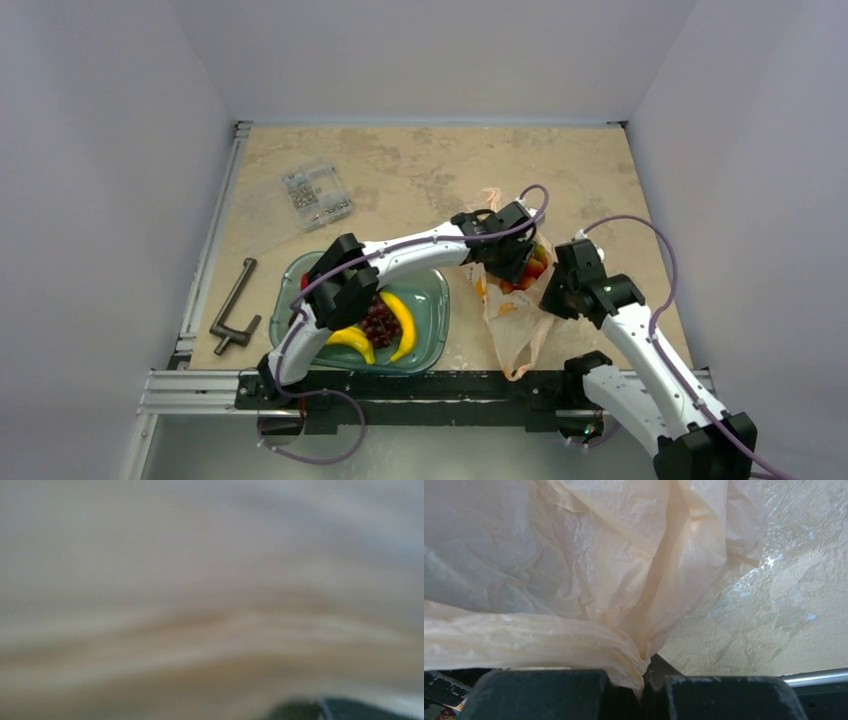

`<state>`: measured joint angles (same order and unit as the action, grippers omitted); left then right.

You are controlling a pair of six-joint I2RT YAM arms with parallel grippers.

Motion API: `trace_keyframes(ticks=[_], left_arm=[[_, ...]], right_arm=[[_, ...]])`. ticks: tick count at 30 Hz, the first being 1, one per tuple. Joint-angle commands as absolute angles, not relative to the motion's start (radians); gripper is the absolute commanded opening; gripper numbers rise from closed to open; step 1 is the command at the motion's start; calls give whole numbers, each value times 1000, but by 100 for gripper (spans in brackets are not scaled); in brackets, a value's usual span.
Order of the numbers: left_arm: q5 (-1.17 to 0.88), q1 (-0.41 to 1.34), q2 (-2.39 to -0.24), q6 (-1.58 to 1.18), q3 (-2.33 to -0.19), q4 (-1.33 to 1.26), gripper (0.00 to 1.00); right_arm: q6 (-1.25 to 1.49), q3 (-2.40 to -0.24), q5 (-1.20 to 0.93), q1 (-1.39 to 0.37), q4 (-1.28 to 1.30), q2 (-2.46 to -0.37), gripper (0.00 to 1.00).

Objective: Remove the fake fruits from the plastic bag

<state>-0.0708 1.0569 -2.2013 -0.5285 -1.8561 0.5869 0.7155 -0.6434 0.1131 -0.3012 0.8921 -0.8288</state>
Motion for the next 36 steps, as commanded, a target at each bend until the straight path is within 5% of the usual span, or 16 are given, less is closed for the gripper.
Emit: trace_keyframes(ticks=[1,23,36], left_arm=[[-44,1060,-2158,-492,-1922,607,1],[-71,1060,-1858,-492,-1935,681,0],[-275,1060,-1720,-566,-1956,611,0]], right_arm=[[738,-636,147,-305,861,-799,0],[783,-633,183,-305,829,-701,0],[811,-620,190,-305,815,-683,0]])
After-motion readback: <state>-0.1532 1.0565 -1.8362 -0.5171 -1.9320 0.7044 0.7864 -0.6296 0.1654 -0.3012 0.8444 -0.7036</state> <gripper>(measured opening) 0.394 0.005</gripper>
